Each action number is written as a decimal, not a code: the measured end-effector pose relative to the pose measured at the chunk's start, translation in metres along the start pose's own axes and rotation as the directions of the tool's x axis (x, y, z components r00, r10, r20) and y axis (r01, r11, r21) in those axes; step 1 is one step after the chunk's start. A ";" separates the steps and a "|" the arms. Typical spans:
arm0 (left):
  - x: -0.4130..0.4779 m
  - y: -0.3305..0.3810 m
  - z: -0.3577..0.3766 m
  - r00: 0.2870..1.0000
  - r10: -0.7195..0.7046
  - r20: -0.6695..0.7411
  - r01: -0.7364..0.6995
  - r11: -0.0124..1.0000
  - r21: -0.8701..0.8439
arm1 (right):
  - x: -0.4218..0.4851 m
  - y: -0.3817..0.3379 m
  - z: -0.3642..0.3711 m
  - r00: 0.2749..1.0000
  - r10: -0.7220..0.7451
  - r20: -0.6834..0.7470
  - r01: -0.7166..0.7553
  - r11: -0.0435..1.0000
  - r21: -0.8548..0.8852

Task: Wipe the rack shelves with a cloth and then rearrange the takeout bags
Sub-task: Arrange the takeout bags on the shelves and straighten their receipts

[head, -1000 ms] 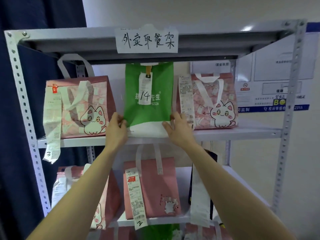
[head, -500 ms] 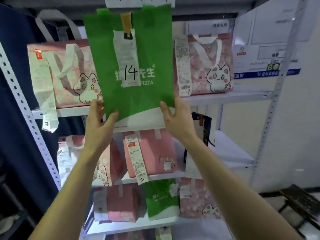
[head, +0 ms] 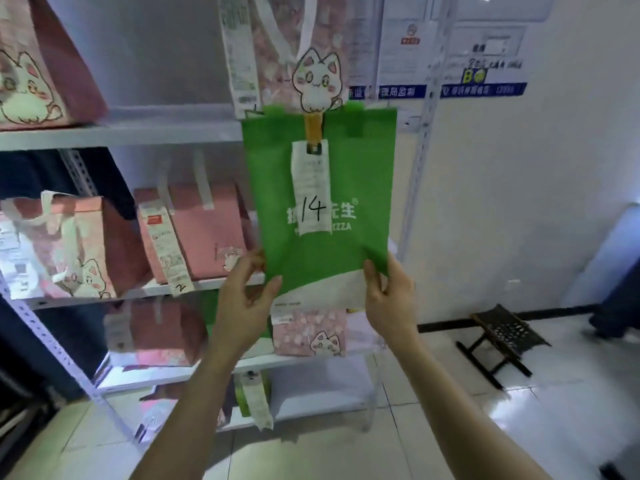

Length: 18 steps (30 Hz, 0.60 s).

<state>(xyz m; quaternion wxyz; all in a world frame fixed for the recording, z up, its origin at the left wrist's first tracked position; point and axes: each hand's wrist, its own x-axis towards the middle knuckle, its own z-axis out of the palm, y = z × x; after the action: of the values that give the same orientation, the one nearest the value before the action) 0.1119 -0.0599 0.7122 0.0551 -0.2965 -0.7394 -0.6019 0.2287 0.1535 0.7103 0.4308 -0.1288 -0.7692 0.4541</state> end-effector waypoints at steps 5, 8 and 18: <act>0.020 -0.023 0.096 0.984 -0.088 0.155 0.071 0.991 0.110 | 0.017 0.075 -0.051 0.992 0.118 -0.044 -0.122 0.988 -0.095; 0.046 -0.049 0.127 0.973 -0.139 0.186 0.113 0.983 0.144 | 0.046 0.107 -0.047 0.987 0.151 -0.052 -0.158 0.973 -0.167; 0.159 -0.114 0.163 0.984 -0.177 -0.007 0.176 0.971 0.161 | 0.125 0.164 0.006 0.986 0.144 0.089 -0.124 0.972 -0.198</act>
<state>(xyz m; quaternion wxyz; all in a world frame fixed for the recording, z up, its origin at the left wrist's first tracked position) -0.0304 0.1385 0.6405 0.0225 -0.2262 -0.8092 -0.5418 0.1177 0.3141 0.6445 0.3445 -0.1978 -0.8201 0.4119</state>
